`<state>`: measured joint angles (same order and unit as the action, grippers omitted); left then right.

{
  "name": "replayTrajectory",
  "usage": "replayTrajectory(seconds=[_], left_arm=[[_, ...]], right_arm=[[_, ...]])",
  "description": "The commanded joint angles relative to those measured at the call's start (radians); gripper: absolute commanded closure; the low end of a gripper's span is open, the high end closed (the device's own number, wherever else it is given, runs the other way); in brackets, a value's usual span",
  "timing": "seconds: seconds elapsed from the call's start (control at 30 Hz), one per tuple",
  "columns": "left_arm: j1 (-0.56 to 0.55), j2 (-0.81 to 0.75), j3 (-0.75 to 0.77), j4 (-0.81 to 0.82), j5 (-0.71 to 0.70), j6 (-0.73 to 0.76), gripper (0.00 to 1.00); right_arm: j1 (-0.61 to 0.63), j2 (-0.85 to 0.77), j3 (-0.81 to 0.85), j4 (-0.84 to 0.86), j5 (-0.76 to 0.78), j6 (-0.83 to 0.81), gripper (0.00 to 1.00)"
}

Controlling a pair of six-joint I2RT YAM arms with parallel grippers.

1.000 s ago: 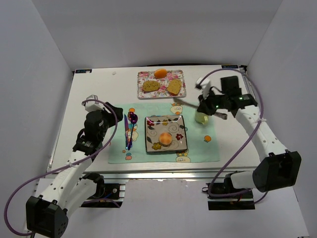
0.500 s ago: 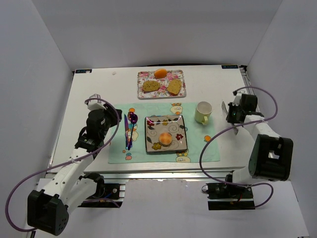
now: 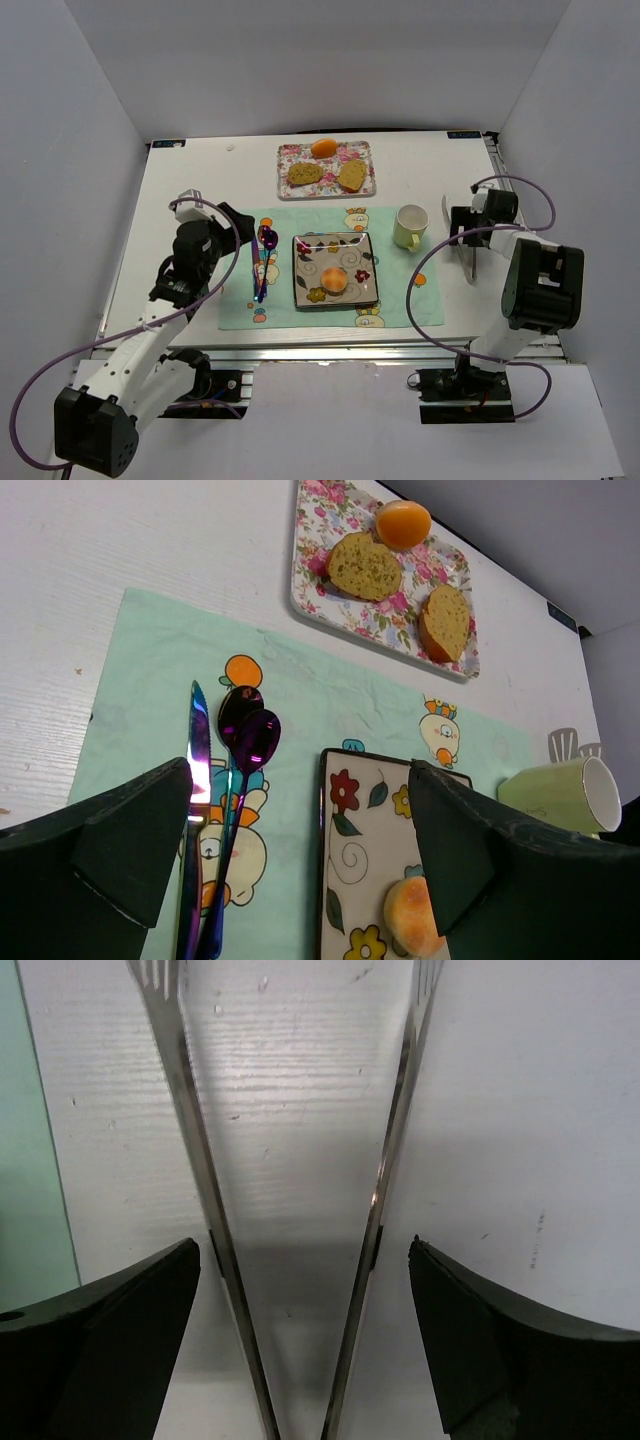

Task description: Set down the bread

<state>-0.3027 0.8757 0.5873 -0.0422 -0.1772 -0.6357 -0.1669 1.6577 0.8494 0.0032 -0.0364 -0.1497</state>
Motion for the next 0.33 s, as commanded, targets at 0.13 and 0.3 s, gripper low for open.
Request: replayTrajectory(seconds=[0.13,0.3], left_arm=[[0.007,-0.030,0.037,-0.013,0.031,0.024,0.05],[0.007,-0.012,0.036,0.034,0.113,0.025,0.36]], right_arm=[[0.001,-0.114,0.190,-0.144,0.030,-0.082,0.11],[0.070,-0.197,0.321,-0.206,-0.058,-0.132,0.10]])
